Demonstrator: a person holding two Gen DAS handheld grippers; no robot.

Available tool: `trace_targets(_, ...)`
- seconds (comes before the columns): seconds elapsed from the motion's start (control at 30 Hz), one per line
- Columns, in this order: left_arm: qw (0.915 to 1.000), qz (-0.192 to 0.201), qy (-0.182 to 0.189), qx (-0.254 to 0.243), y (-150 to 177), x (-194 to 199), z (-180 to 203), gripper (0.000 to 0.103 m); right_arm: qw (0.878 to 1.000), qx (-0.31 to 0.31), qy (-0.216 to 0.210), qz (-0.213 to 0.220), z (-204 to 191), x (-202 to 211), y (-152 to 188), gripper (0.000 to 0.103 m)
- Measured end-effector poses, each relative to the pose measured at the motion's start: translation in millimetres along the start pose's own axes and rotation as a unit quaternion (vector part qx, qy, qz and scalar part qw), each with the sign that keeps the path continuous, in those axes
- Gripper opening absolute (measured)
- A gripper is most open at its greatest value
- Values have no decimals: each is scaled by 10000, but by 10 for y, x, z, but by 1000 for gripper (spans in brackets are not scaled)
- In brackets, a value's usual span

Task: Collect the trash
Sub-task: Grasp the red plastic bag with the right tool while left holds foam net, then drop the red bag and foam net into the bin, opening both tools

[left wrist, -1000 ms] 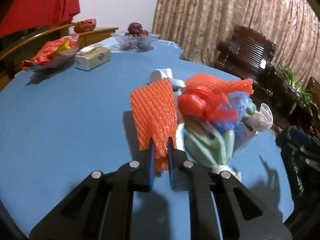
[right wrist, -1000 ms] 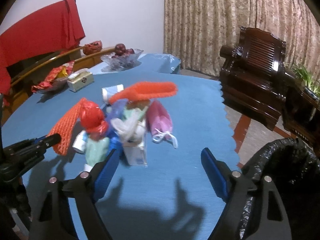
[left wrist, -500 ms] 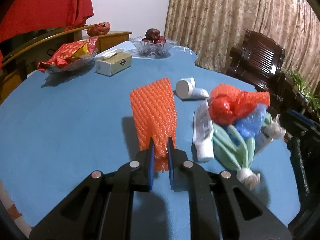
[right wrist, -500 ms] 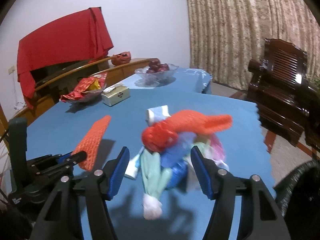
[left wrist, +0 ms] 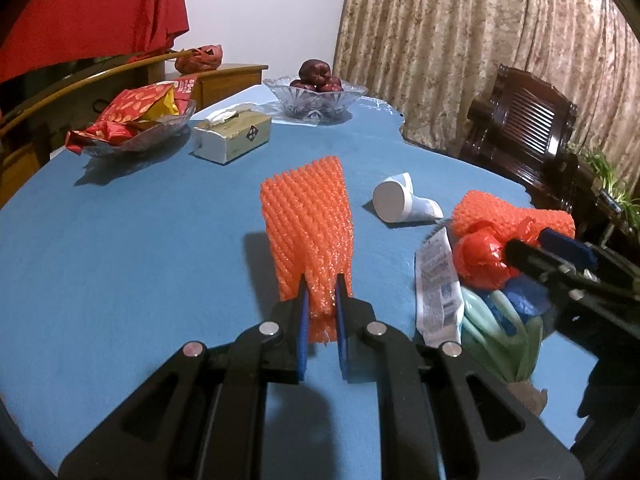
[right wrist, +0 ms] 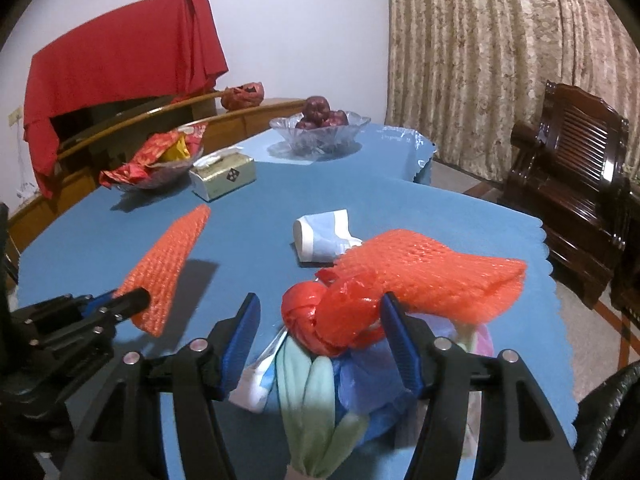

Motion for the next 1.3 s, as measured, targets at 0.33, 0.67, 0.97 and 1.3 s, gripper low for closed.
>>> trace_targets(0.33, 10000, -22, -6, -37, -103, -24, 44, 11, 9993, 85, -61, -359, -20, -188, 70, 7)
trace_targets(0.67, 9999, 73, 23, -110, -165, 228, 192, 11, 9997, 5, -203, -96, -48, 187, -134, 4)
trace_targets(0.97, 9996, 111, 158, -188, -201, 441, 388, 11, 9990, -215, -373, 70, 99, 528, -203, 4)
trace_targets(1.3, 9988, 152, 335, -315, -246, 571, 640, 11, 9987, -289, -335, 256, 257, 807, -290, 4)
Point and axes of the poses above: each gripper's, at about its wrist camera, not at the fingertips, and x roughly against the way its jaws point, z to its right, y to its underside, the point moved 6 cm from there along -x, roughly the way its jaws point, and after that the axes turned 3 degrees about y, right-handed, at the moved point
